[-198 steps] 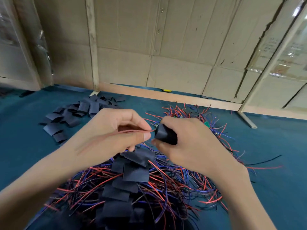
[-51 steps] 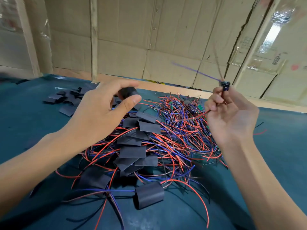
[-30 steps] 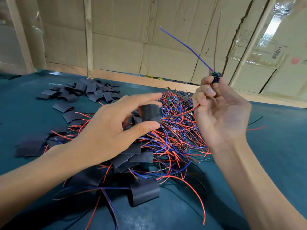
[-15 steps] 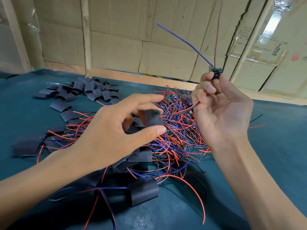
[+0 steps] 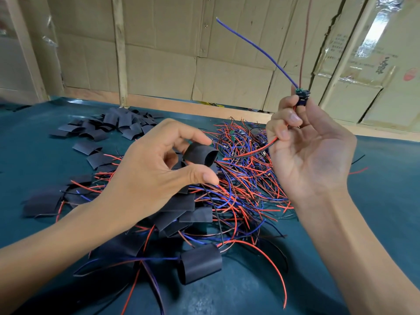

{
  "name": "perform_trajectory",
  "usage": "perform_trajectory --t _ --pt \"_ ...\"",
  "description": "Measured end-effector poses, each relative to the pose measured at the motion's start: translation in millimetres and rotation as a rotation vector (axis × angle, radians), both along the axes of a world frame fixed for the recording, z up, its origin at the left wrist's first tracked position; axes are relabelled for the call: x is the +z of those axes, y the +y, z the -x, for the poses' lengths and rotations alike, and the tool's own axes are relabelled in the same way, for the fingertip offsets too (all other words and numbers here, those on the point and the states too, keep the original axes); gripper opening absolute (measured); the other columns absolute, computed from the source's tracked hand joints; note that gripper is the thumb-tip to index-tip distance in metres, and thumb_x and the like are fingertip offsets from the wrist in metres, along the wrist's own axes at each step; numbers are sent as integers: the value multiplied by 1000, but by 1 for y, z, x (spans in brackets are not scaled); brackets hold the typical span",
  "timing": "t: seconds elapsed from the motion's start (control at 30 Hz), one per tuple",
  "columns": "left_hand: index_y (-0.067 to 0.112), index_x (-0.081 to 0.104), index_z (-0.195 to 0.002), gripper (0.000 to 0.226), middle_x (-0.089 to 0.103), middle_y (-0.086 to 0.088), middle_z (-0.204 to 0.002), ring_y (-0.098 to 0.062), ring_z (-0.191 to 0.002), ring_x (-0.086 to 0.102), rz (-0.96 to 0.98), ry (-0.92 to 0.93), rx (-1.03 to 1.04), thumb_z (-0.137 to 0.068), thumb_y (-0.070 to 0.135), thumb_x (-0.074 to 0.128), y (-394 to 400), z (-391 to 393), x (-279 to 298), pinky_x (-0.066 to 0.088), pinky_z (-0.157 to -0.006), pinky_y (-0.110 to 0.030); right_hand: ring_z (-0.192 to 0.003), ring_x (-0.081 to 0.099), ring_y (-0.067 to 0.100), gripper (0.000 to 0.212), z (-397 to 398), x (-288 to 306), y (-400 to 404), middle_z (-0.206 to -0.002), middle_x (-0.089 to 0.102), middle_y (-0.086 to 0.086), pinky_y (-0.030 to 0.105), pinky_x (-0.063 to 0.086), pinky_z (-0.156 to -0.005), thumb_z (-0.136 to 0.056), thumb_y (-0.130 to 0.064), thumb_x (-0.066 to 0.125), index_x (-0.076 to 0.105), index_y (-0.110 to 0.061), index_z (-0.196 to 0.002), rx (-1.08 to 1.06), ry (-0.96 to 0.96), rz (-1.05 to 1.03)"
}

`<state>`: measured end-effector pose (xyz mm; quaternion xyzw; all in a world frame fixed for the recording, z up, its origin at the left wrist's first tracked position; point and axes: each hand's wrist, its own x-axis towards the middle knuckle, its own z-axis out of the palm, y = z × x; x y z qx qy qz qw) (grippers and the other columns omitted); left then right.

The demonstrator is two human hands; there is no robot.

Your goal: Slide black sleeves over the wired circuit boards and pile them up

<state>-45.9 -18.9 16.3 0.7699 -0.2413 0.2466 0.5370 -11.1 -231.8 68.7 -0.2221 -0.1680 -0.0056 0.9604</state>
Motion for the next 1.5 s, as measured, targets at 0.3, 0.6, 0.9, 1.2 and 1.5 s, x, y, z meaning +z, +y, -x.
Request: perform_trajectory --t 0.3,0.6,0.9,1.2,1.5 --pt "44 62 -100 49 56 11 -80 0 -63 48 -84 -34 104 -61 72 74 -6 4 -3 32 -58 -8 -59 41 14 16 3 -1 3 -86 55 11 23 31 -55 -101 -6 42 53 -5 -88 -53 -22 63" --pt "30 68 -112 56 56 16 -101 -4 -88 53 -235 -157 190 -68 65 71 -14 13 -1 34 -76 -7 -63 41 14 18 10 -7 14 -89 54 9 24 28 -57 -103 -10 39 56 -5 -100 -58 -104 176" --pt "12 72 -99 65 63 -6 -95 -31 -84 61 -602 -470 425 -77 72 58 -9 7 0 48 -76 -51 -65 40 20 13 18 -14 25 -84 51 12 29 28 -61 -99 -22 39 44 -11 -93 110 -77 115" --pt "13 63 -87 62 56 2 -81 -24 -76 55 -565 -428 502 -79 73 54 2 3 4 45 -69 -38 -88 55 17 14 20 -27 34 -103 71 4 28 41 -77 -81 -7 60 60 -17 -91 182 -74 339" --pt "13 67 -77 70 59 -1 -70 -29 -67 53 -699 -597 680 -84 79 42 12 -3 3 39 -64 -44 -75 67 19 61 19 -32 43 -100 73 13 29 55 -69 -70 10 68 53 -8 -126 113 -114 517"
